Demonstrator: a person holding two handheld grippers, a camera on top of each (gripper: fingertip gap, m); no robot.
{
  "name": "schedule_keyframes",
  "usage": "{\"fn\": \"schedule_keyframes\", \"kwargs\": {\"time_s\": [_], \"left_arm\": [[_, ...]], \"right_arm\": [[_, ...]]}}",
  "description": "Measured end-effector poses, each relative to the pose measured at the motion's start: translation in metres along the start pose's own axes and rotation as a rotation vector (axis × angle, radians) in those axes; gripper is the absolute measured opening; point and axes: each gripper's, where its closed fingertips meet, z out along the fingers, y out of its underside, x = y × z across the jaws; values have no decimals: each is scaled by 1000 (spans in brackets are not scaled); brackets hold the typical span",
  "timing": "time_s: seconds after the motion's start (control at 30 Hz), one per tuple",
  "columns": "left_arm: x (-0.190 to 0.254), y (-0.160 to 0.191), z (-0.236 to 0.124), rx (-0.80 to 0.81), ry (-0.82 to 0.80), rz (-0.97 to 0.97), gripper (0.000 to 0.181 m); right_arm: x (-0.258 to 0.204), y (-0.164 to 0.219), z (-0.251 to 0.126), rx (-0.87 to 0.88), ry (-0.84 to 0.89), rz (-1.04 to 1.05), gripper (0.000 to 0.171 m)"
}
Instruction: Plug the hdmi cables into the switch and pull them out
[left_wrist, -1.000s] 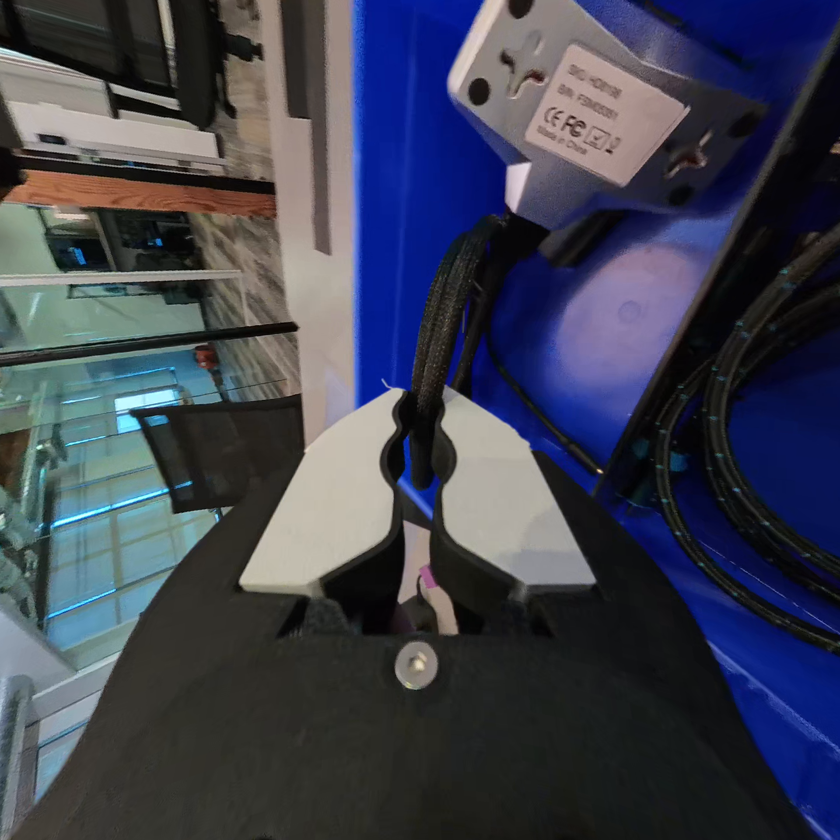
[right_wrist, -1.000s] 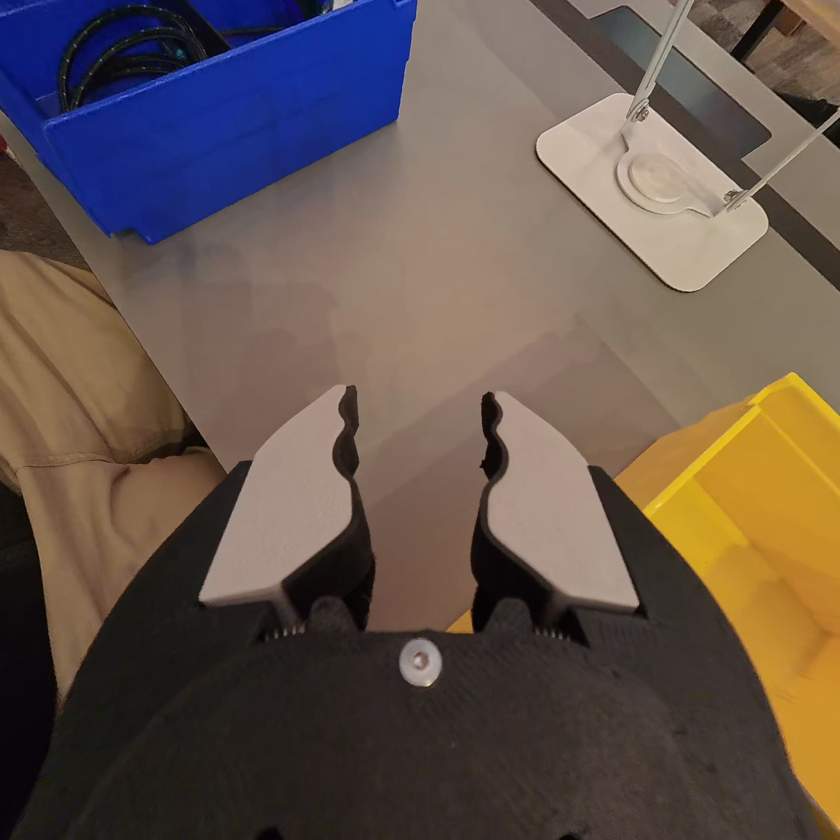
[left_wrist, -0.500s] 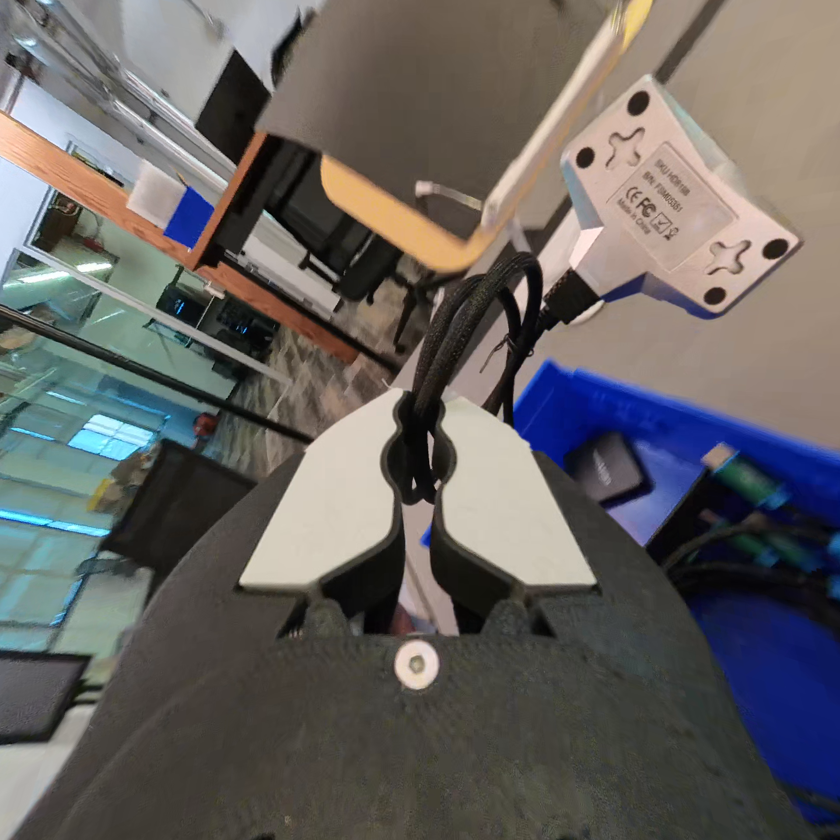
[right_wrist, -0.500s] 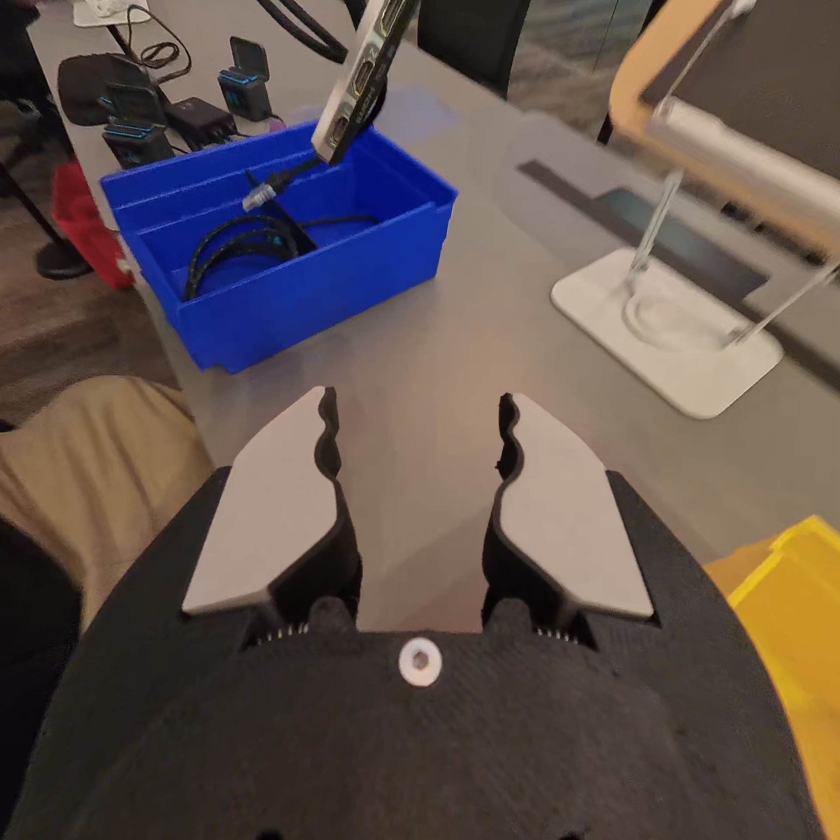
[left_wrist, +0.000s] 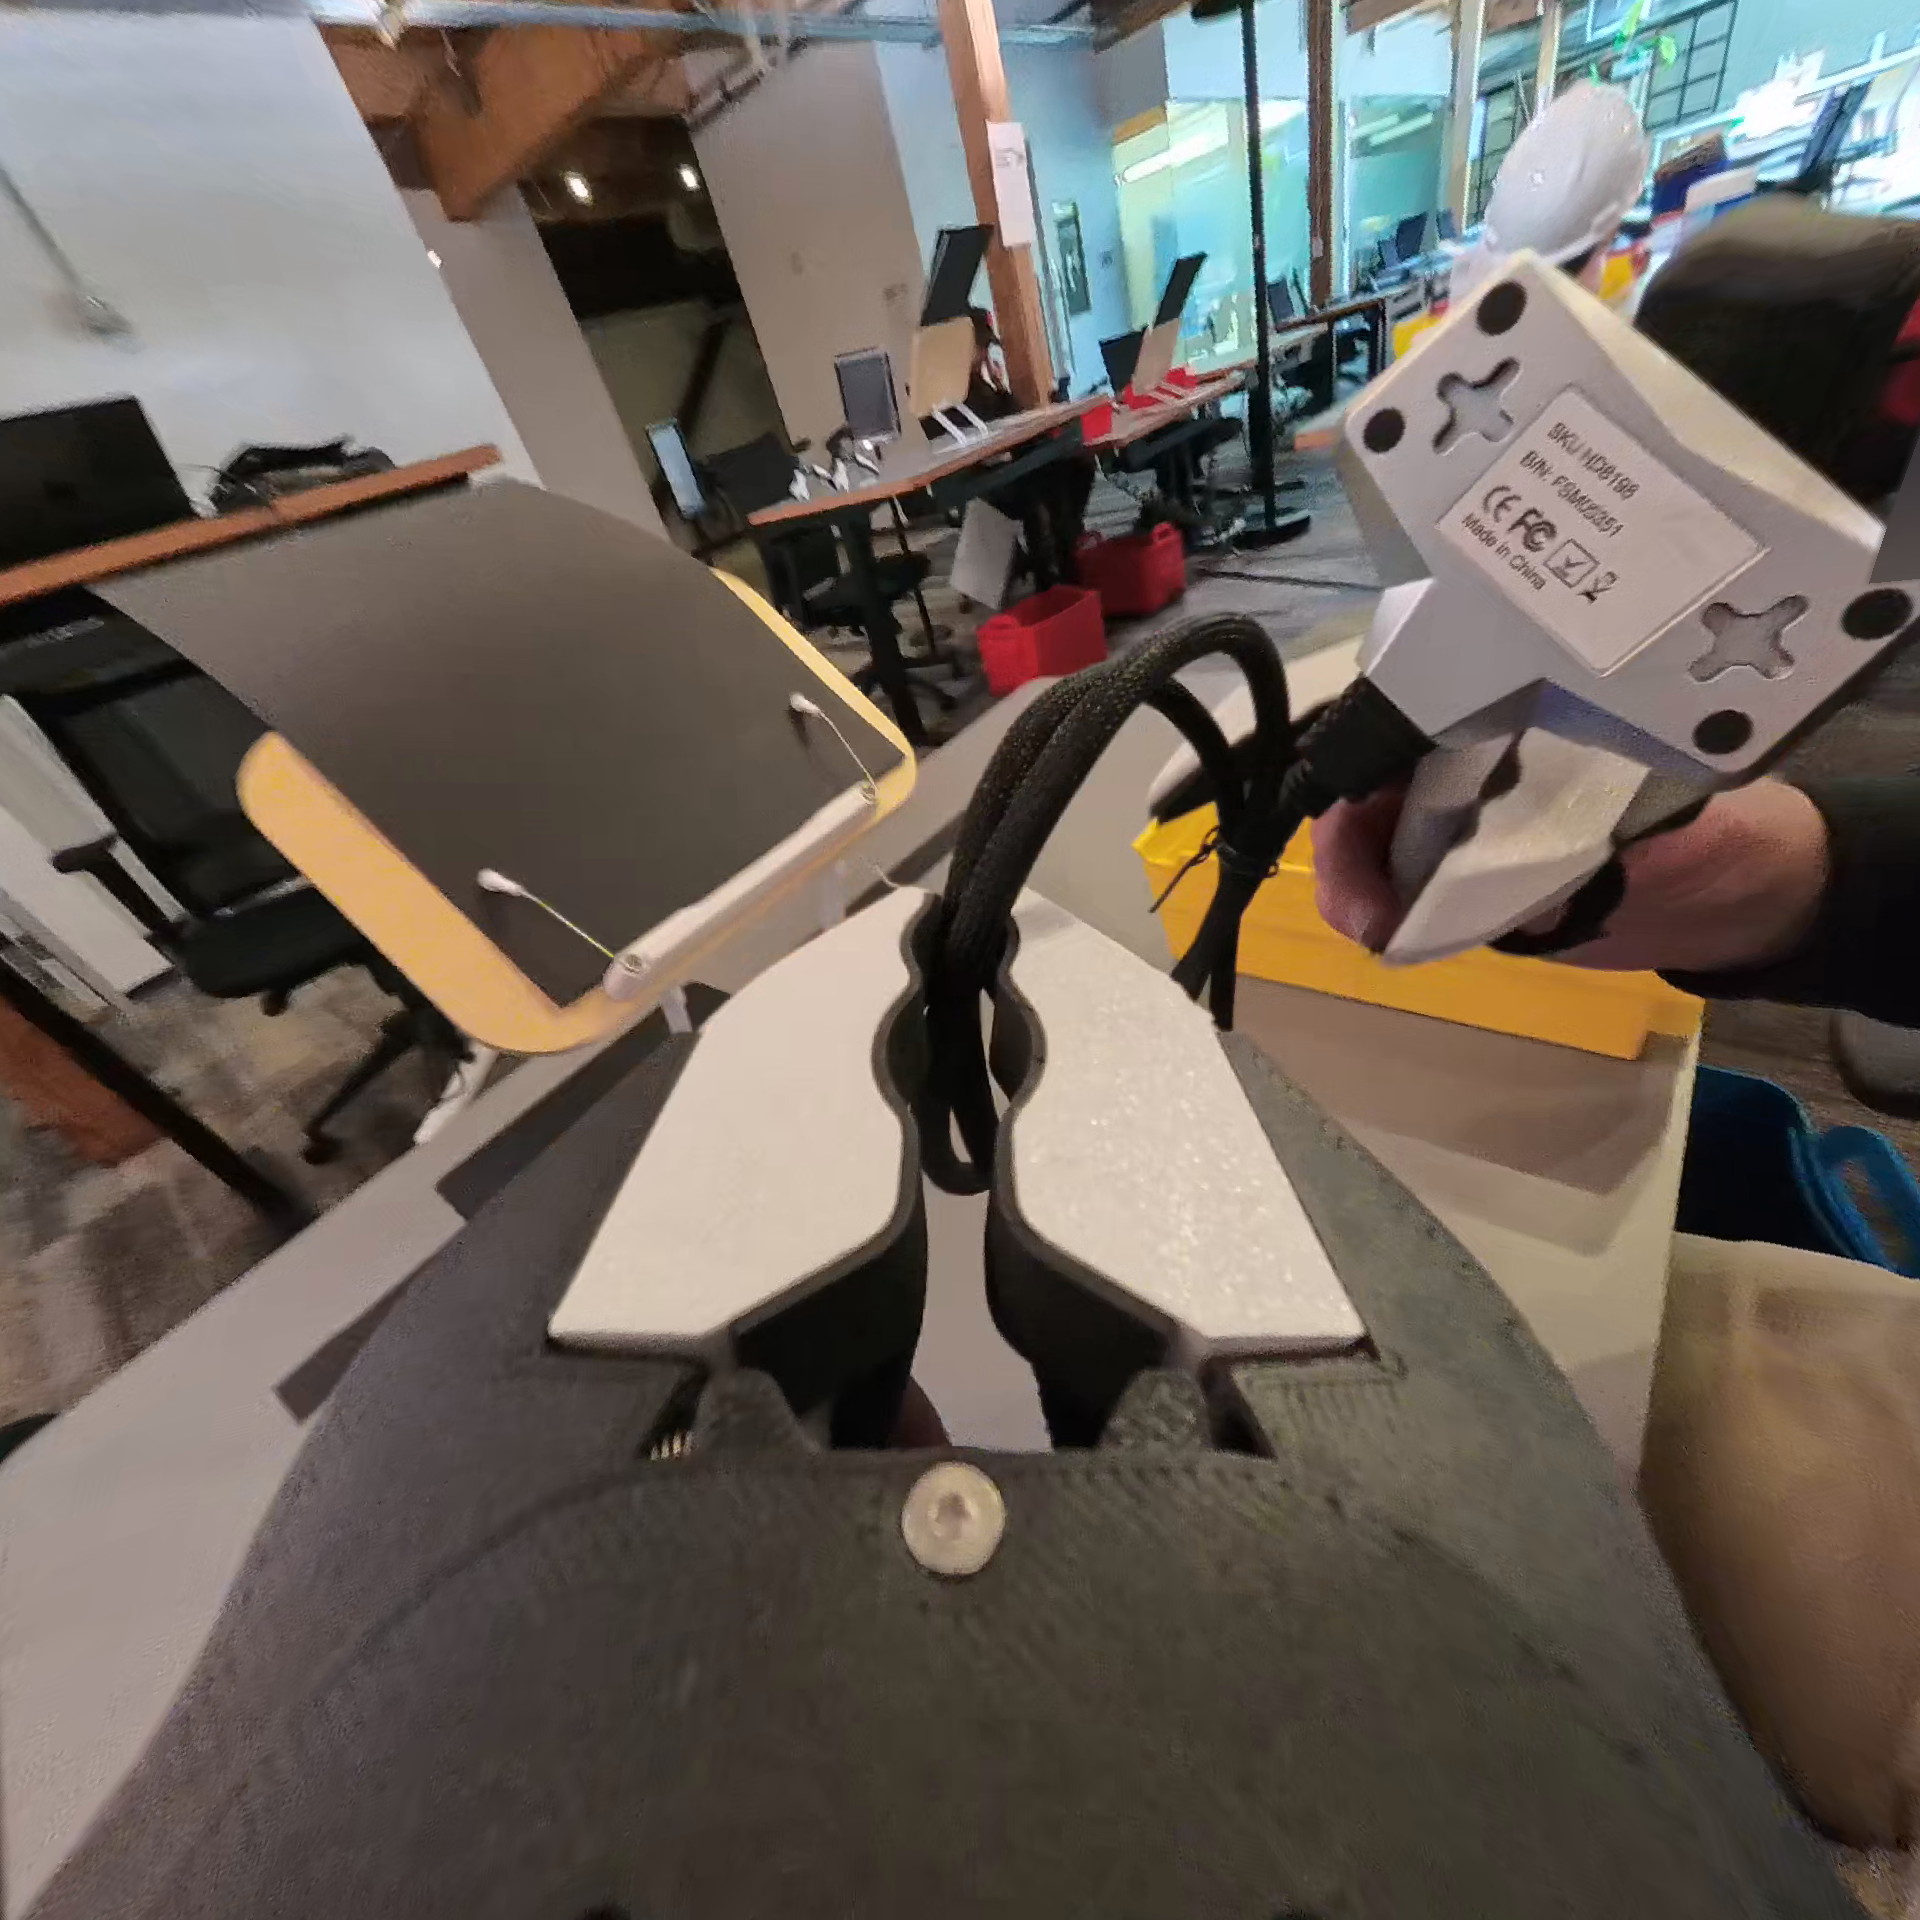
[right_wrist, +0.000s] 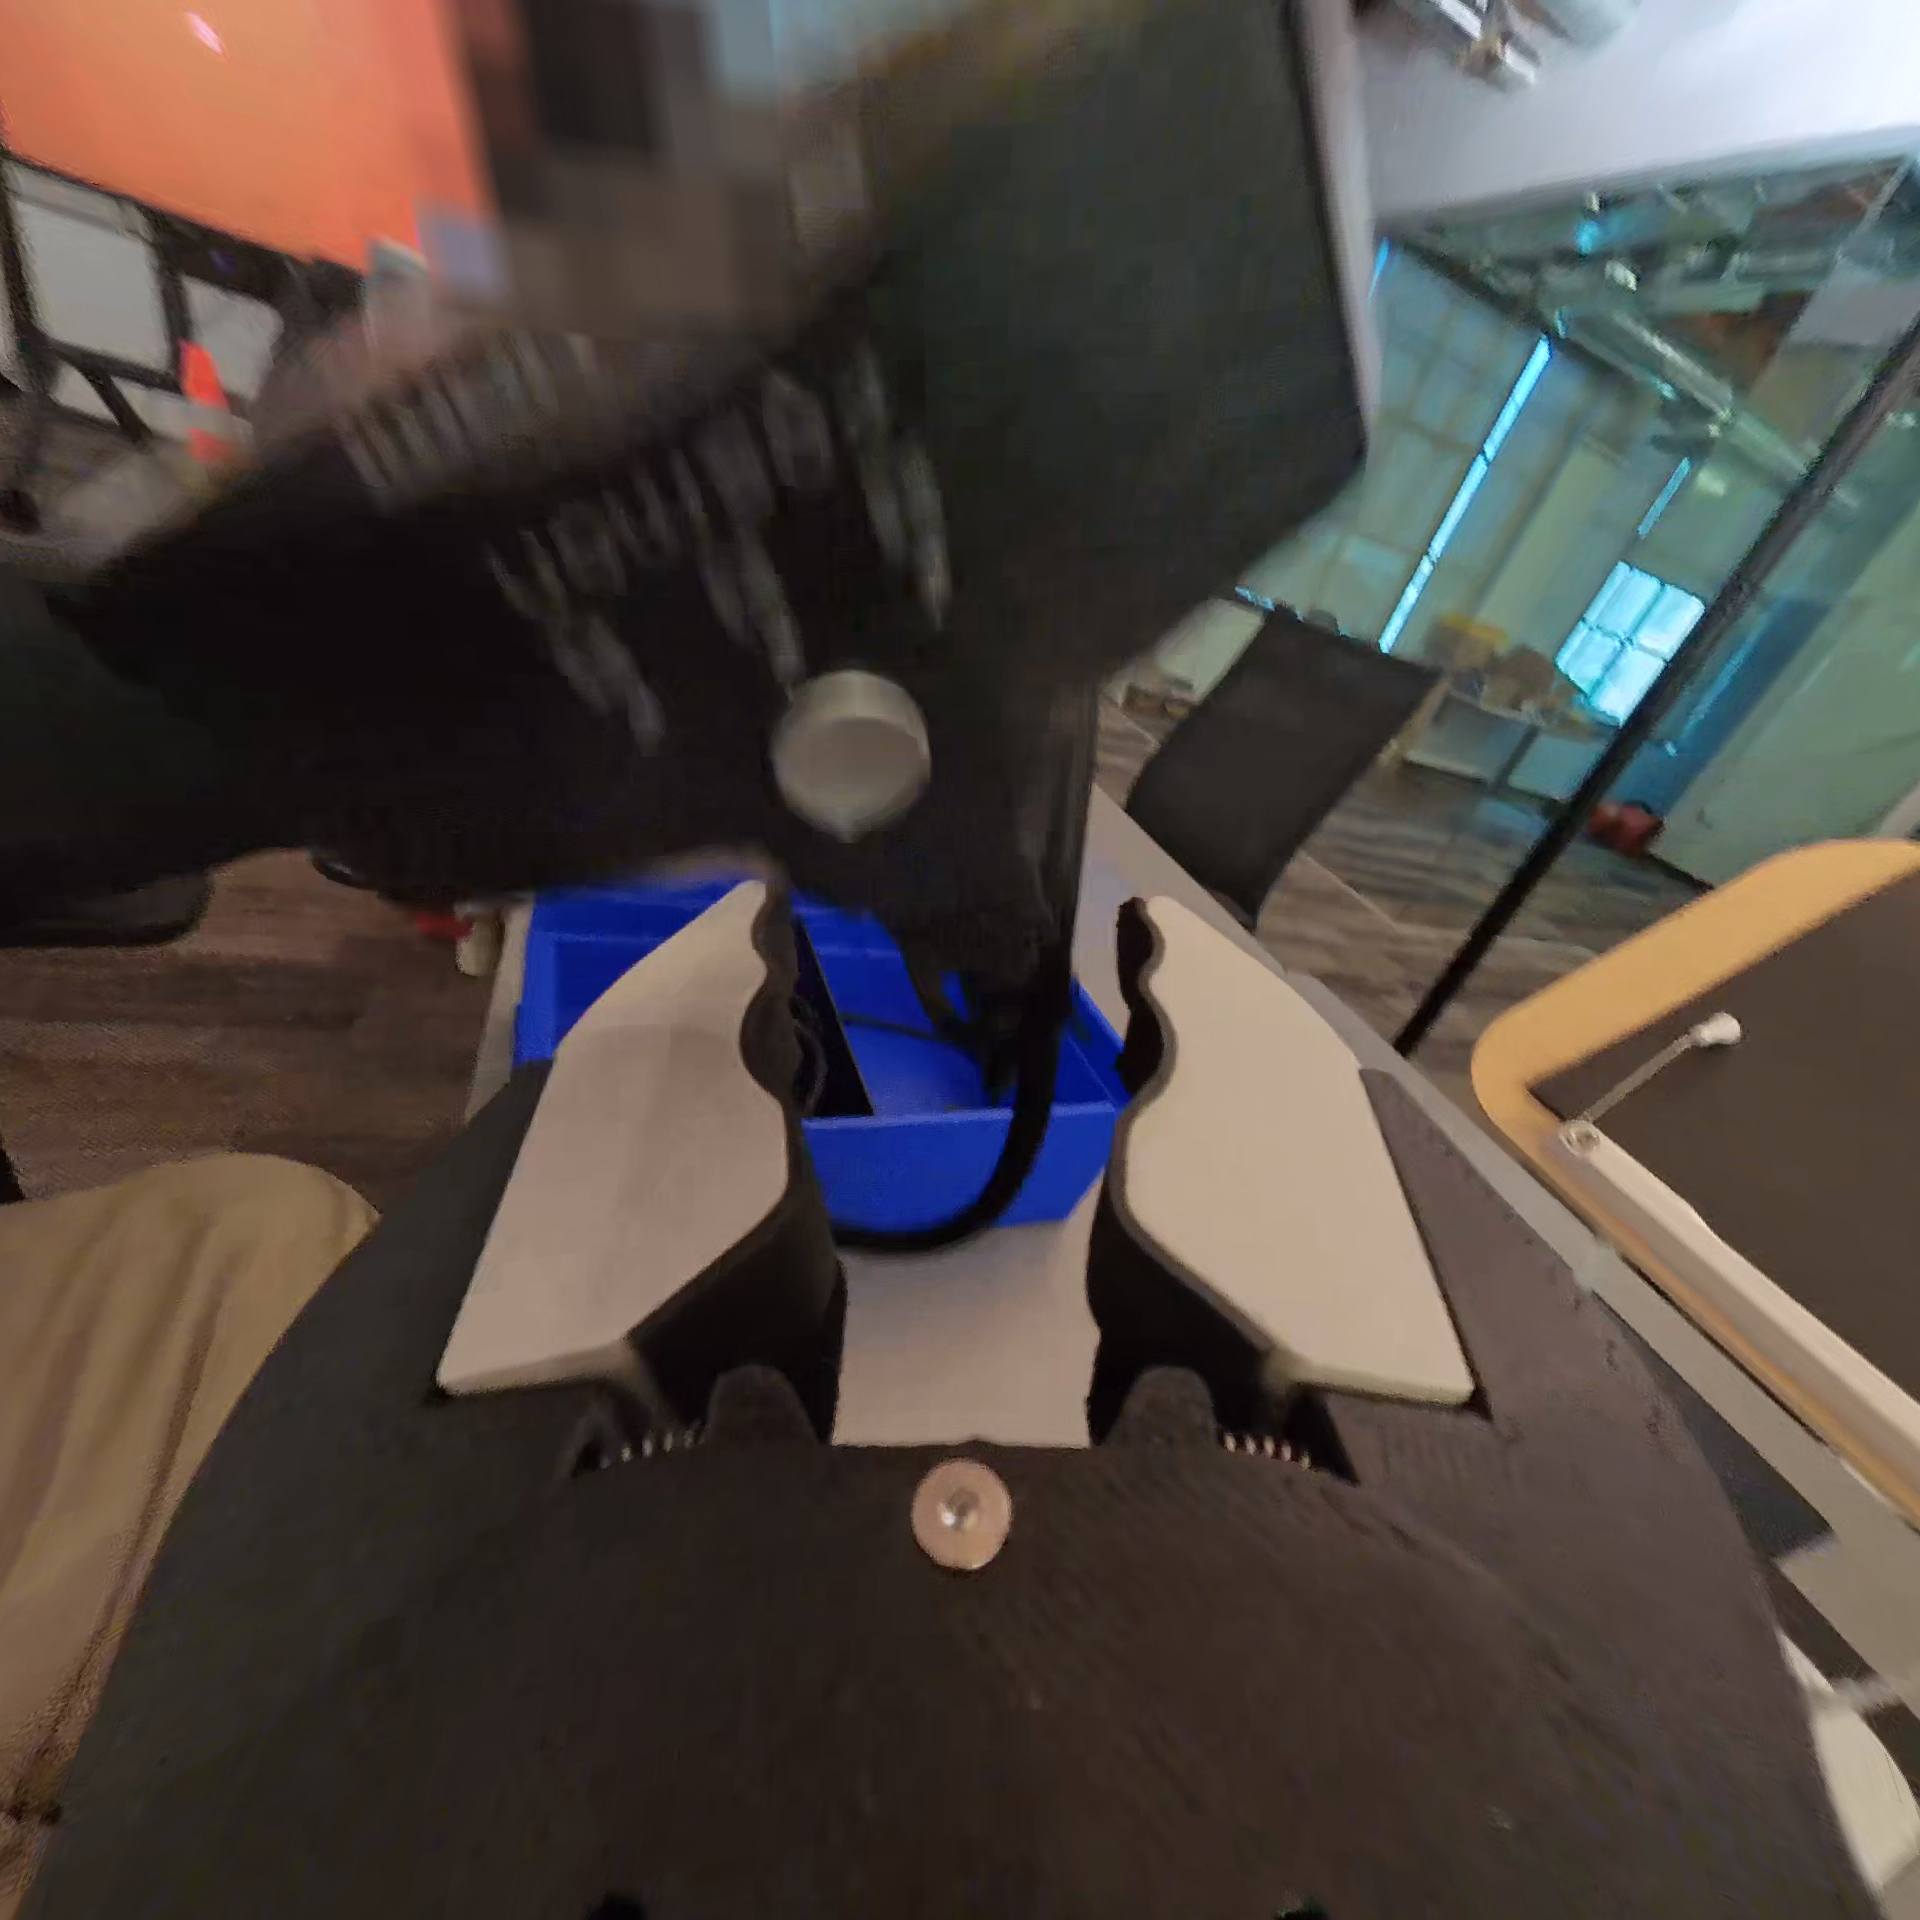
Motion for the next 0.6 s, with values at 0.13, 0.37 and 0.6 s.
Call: {"fn": "schedule_keyframes", "kwargs": {"time_s": [0.13, 0.37, 0.6], "left_arm": [[10, 23, 12, -32, 58, -92, 7], [30, 67, 31, -170, 149, -144, 7], [8, 79, 3, -359, 50, 77, 50]], "right_arm": [[-6, -7, -10, 50, 10, -33, 36], [-11, -2, -17, -9, 12, -49, 31], [1, 29, -24, -158, 35, -41, 28]]}}
